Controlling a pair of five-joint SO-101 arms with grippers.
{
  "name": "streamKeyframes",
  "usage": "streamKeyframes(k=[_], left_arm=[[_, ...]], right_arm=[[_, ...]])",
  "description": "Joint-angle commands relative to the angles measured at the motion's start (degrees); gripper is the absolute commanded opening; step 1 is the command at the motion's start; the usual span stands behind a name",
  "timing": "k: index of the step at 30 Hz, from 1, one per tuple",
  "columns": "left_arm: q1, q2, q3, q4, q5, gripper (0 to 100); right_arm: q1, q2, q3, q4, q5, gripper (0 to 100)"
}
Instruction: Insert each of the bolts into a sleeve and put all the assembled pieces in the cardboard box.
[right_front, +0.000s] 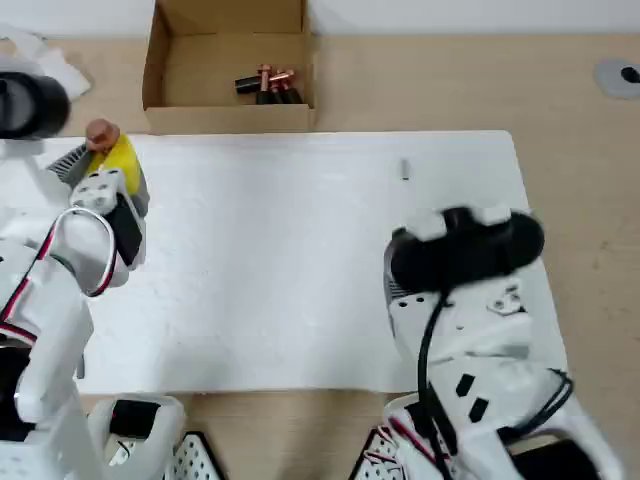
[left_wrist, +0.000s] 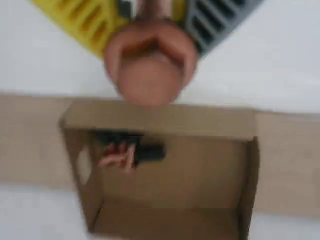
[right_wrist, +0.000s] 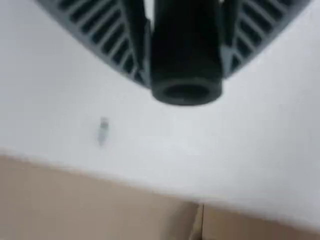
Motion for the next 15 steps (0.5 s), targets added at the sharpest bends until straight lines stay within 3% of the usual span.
streamKeyframes(k=[1, 8, 15], left_arm=[[3.78, -0.13, -0.26, -3.96, 1.76, 1], [17.76, -0.57, 3.78, -7.82, 2.29, 1], [25.67, -0.04, 5.10, -13.80, 5.80, 1]], right_arm=[[-0.66, -9.63, 15.43, -16.35, 0.44, 0.9], [-1.10, -27.82, 39.78, -38.07, 0.09, 1.0], [-12.97, -29.05, 42.51, -37.10, 0.09, 1.0]])
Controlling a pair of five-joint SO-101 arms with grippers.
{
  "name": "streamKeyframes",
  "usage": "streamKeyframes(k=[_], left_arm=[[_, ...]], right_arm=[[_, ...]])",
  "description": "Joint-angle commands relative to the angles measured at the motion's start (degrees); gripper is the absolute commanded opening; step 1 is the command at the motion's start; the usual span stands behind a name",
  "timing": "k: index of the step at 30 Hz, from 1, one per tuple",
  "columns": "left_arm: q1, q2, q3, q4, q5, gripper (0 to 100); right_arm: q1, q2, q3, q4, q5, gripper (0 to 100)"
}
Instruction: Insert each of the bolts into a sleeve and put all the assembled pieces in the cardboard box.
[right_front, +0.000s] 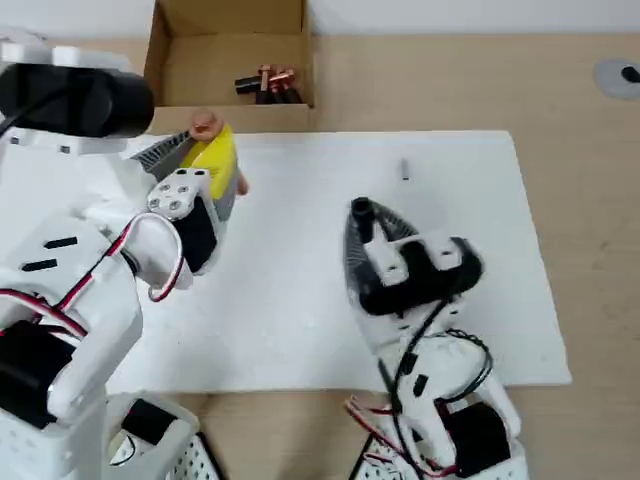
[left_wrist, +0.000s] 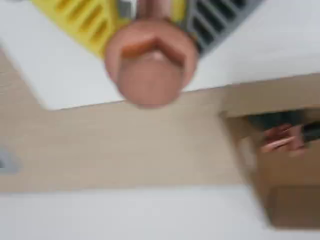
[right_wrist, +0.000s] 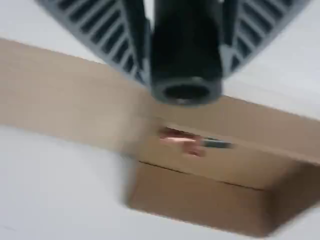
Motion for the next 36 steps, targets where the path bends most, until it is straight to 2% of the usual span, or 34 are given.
streamKeyframes(k=[1, 4, 8, 15, 22, 28, 33, 36], left_arm=[[5.27, -0.13, 0.53, -3.60, 0.62, 1], [7.74, -0.48, 4.31, -7.65, 0.44, 1], [7.65, -0.75, 9.32, -12.13, 0.44, 1], [7.65, -0.92, 13.01, -14.86, 0.35, 1], [7.65, -5.14, 18.29, -17.41, -2.29, 1], [7.56, -14.81, 27.60, -20.31, -2.55, 0], [1.14, -23.43, 35.34, -24.88, -2.55, 0], [0.79, -26.68, 38.07, -24.70, -3.96, 0]], right_arm=[[-6.29, -5.32, 0.40, -1.58, 0.18, 1.0], [-8.66, -5.32, -0.31, -1.76, -2.55, 1.0], [-8.75, -5.32, -2.51, -1.76, -5.89, 1.0], [-8.92, -6.37, -2.59, -1.76, -5.45, 1.0], [-16.48, -7.16, -0.13, -1.76, -5.36, 1.0], [-17.19, -7.16, 4.18, -9.05, -5.36, 1.0], [-17.19, -6.73, 5.85, -12.40, -5.45, 1.0], [-17.19, -6.73, 6.73, -12.57, -5.45, 1.0]])
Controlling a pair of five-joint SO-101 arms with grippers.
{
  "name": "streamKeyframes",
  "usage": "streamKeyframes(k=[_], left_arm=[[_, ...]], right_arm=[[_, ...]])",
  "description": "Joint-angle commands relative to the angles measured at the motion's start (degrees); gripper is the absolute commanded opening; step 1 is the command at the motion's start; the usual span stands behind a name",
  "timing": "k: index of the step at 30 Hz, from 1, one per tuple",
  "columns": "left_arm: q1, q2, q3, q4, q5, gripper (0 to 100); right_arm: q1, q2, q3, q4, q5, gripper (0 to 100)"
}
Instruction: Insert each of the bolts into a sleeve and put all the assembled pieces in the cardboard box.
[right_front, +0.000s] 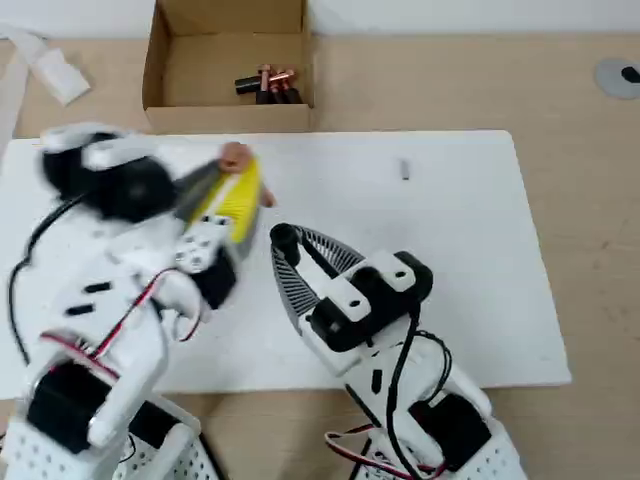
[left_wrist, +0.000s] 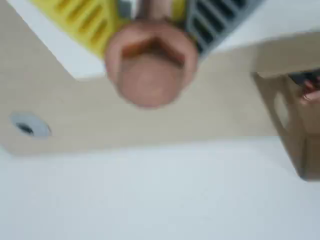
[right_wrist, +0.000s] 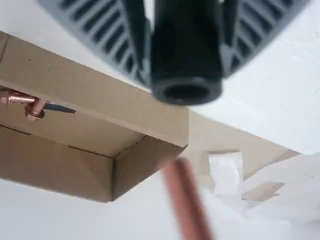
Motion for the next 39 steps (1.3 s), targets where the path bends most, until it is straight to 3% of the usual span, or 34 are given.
streamKeyframes(k=[1, 13, 26, 39], left_arm=[[0.00, -3.56, 1.93, -1.41, -2.37, 0], [6.33, -1.10, 1.85, -0.44, -1.32, 0], [6.59, -1.01, -2.73, 7.03, -0.70, 0], [6.68, 1.89, -2.73, 7.12, -0.70, 1]], right_arm=[[-1.19, -6.73, 0.04, -1.76, -0.35, 1.0], [-1.19, -6.73, 0.40, -1.85, -0.18, 1.0], [-0.92, -7.16, 0.22, -1.76, -0.18, 1.0], [-1.19, -7.16, -0.04, -1.76, 0.88, 1.0]])
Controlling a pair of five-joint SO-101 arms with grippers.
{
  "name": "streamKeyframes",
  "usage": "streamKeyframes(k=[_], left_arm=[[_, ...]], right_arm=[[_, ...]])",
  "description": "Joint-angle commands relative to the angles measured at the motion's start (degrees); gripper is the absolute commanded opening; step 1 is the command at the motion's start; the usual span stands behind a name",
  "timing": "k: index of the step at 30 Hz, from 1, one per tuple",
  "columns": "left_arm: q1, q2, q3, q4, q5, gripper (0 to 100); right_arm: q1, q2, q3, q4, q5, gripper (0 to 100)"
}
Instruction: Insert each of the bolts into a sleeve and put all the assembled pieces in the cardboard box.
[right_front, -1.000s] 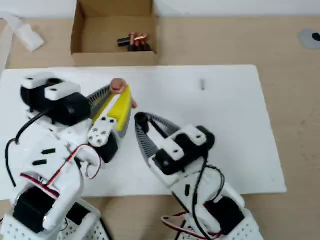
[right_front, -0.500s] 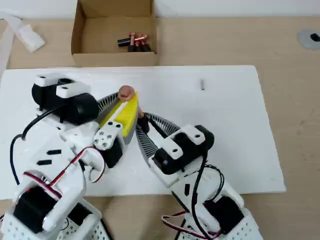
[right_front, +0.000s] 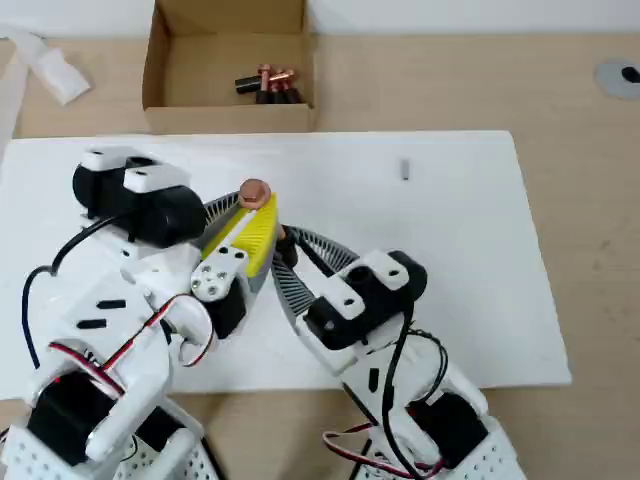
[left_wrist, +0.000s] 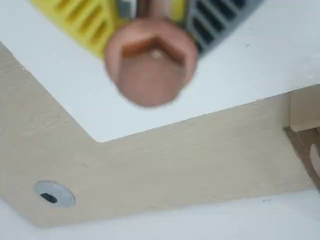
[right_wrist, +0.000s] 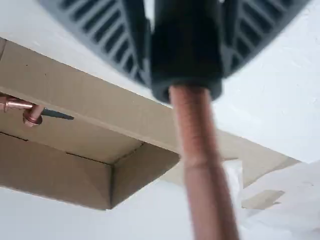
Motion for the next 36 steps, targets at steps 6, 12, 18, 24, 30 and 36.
streamKeyframes(k=[6, 12, 18, 24, 30, 36], left_arm=[[0.62, 10.68, -6.51, 0.00, 0.44, 1], [0.18, 11.56, -9.76, 2.81, 2.64, 13], [0.09, 12.09, -14.24, 12.92, 6.51, 19], [0.09, 12.18, -23.21, 24.18, 6.15, 20], [-5.54, 12.18, -30.68, 26.46, 5.89, 7], [-18.73, 11.65, -28.75, 25.76, 3.08, 0]], right_arm=[[-0.84, -7.16, -0.84, -1.49, 0.70, 1.0], [-0.84, -7.16, -1.71, -1.49, 0.70, 1.0], [-0.75, -7.16, -1.71, -1.49, 0.70, 1.0], [-0.75, -6.99, -1.63, -1.49, 0.70, 1.0], [1.80, -3.65, -2.07, -2.99, 0.70, 0.9], [5.41, 16.75, -15.08, -12.04, 0.35, 0.9]])
